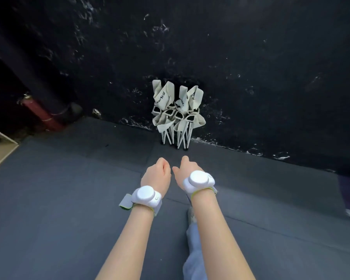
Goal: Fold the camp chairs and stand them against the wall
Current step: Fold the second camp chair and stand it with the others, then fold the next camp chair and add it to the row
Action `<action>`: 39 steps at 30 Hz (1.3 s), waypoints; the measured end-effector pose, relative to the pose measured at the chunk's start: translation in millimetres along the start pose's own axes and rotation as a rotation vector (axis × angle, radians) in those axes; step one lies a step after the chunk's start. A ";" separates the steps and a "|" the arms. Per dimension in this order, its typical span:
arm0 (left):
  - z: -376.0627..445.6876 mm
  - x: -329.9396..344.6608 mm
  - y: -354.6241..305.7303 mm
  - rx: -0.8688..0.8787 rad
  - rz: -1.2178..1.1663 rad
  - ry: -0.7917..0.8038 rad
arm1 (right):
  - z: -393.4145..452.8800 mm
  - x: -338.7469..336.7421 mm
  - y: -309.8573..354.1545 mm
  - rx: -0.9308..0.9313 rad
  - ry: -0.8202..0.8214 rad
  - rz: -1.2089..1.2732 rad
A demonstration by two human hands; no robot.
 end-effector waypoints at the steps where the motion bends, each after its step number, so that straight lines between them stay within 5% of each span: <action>1: -21.4 -5.4 20.0 -0.003 0.003 -0.005 | -19.8 21.5 7.5 -0.008 0.012 0.013; 8: -156.4 -27.3 150.2 -0.104 -0.002 0.070 | -143.8 155.7 28.5 0.002 0.125 0.011; 20: -234.1 -24.0 185.6 -0.087 -0.030 0.173 | -220.9 186.8 21.1 0.073 0.069 0.021; 39: -440.4 162.9 145.9 0.031 0.102 0.529 | -397.2 246.0 -244.0 0.466 0.056 0.170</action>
Point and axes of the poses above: each hand's wrist, its own z-axis towards the middle knuckle, its own x-axis out of the palm, y = z × x, the point moved 10 cm from there along z, towards the middle knuckle, and after that the axes turned 1 degree about z, right-handed, at the moved point
